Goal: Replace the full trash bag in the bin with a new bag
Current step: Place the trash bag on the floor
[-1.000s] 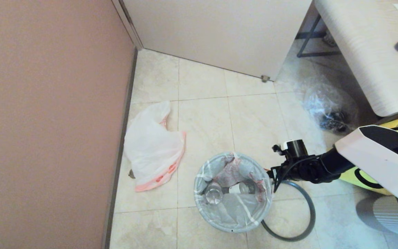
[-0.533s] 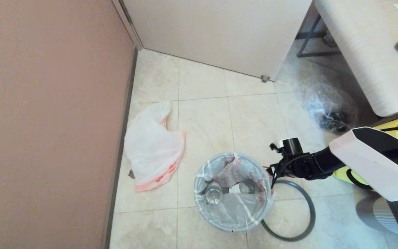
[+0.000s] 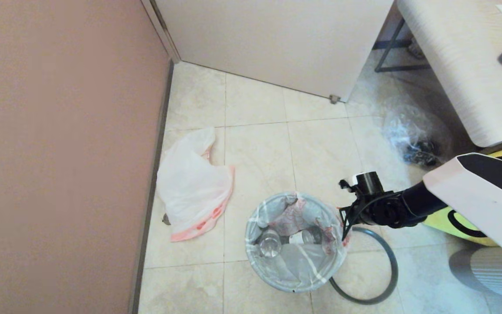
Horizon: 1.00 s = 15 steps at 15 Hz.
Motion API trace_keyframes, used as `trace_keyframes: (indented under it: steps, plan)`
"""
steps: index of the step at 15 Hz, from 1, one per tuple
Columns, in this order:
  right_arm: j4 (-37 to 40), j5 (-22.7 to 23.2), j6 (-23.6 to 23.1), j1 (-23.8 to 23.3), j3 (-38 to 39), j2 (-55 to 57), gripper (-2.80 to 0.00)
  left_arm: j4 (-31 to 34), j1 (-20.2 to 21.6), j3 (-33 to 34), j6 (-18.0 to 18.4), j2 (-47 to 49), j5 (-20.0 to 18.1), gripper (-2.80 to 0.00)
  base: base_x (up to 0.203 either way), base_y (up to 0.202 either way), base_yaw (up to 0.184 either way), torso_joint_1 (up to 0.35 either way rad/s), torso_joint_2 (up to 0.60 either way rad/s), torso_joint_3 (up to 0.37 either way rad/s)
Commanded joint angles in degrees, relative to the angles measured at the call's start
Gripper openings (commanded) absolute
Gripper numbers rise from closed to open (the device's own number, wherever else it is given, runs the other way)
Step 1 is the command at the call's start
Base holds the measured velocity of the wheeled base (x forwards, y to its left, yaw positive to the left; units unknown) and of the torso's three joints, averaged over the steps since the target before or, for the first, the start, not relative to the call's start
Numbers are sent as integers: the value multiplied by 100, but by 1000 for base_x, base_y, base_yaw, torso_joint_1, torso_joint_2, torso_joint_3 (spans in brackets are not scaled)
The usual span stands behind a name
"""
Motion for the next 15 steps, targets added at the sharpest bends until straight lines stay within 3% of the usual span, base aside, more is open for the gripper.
trace_keyframes:
  steps: [1, 7, 15]
  plan:
    - [-10, -4, 1, 16, 73, -156, -280, 3, 0, 0, 11, 7, -2, 0, 0, 0, 0, 0, 0, 0]
    - [-7, -14, 37, 279, 832, -989, -280, 3, 0, 0, 7, 7, -2, 0, 0, 0, 0, 0, 0, 0]
    - [779, -165, 807, 1205, 1517, -2459, -280, 3, 0, 0, 3, 7, -2, 0, 0, 0, 0, 0, 0, 0]
